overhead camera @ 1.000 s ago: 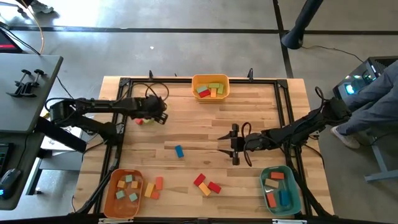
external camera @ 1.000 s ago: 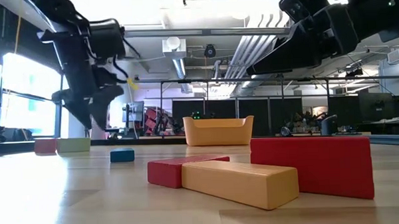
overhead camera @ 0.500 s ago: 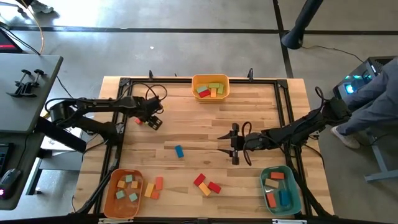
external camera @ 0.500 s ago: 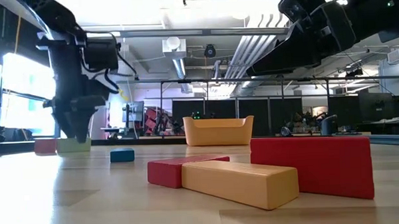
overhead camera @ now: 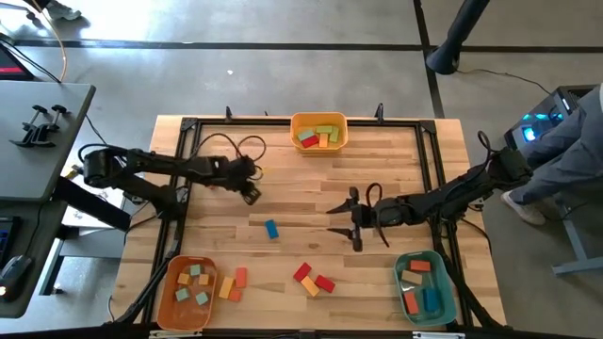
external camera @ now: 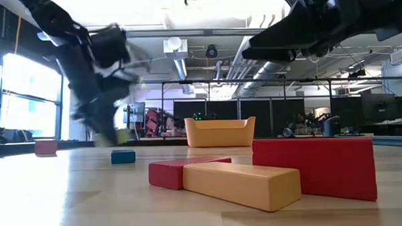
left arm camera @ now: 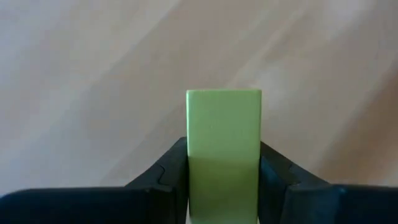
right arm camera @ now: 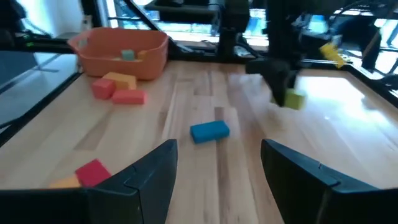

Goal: Sort blocks by size
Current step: Put the large green rectangle block into the green bin

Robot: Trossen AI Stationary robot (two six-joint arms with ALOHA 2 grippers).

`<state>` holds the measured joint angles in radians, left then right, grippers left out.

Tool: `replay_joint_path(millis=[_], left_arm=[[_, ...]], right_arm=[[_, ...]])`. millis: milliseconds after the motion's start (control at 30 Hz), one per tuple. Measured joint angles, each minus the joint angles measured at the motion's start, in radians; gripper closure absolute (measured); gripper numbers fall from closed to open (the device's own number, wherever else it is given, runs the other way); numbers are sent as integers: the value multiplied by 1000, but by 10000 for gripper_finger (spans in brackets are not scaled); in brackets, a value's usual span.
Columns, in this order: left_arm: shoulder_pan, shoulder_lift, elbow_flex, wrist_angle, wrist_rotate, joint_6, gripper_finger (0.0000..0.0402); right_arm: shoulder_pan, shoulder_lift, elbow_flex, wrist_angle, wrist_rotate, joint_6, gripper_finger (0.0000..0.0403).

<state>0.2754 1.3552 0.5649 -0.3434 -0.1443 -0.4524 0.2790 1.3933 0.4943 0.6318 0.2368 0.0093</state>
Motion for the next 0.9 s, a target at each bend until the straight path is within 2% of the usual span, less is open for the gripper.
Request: replay_joint_path(millis=[167, 300, 367, 500, 633, 767, 900], left_arm=[[-185, 0, -34, 521, -25, 67, 301], [-344, 20, -81, 981, -61, 197, 301], [-421, 34, -90, 1109, -99, 287, 301], [-550, 66, -52, 1154, -242, 410, 301], [-640, 119, 7, 1152, -345, 489, 301], [-681, 181, 77, 1155, -368, 544, 301], [-699, 237, 140, 1153, -379, 575, 301]], right_arm=[[1, 48, 0, 18, -10, 22, 175], [1, 174, 0, 199, -9, 84, 175], [1, 233, 8, 340, -8, 88, 175], [-10, 271, 35, 512, 43, 122, 175], [-26, 254, 74, 524, -9, 115, 175], [-28, 244, 130, 497, -107, 56, 175], [-23, 232, 188, 396, -178, -26, 175]])
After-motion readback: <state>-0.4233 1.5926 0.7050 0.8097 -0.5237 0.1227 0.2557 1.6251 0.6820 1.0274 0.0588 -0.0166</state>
